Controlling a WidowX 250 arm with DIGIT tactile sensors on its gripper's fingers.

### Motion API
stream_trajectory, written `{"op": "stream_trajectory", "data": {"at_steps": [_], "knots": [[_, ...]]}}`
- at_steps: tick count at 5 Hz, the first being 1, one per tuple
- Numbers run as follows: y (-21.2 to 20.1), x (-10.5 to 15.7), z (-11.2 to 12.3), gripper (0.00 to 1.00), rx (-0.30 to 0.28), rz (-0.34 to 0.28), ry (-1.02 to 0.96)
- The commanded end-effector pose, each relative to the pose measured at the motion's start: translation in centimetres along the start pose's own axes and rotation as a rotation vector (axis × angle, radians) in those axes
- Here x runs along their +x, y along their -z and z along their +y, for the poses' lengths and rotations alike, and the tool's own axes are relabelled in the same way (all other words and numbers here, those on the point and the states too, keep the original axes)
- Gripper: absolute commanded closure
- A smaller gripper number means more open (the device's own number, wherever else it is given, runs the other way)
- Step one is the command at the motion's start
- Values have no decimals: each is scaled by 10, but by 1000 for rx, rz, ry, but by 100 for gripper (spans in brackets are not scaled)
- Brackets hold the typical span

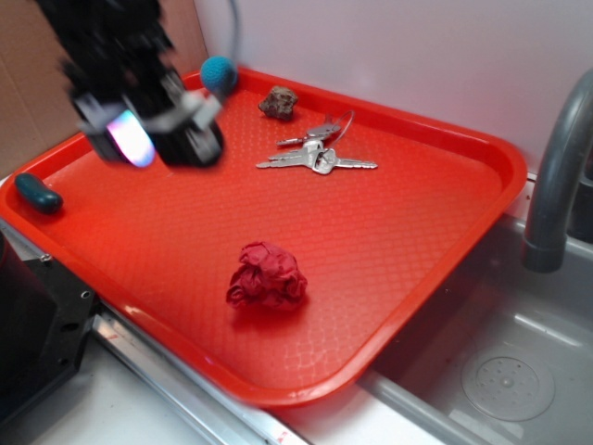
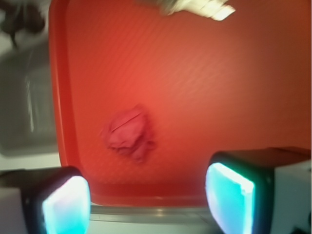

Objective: Grab the red paper.

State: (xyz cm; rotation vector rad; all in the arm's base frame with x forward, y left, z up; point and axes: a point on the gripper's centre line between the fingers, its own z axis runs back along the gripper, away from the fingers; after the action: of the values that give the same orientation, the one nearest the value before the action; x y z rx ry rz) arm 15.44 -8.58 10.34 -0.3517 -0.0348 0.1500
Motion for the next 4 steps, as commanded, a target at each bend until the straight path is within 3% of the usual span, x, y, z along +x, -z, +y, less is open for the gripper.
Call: {"op": "stream_trajectory", "data": {"at_steps": [1, 2, 3, 4], "knots": [[56, 29, -16, 0, 11, 68, 118], [84, 28, -16, 0, -52, 182, 147], [97, 20, -16, 0, -16, 274, 164], [95, 11, -17, 14, 73, 339, 232]]}}
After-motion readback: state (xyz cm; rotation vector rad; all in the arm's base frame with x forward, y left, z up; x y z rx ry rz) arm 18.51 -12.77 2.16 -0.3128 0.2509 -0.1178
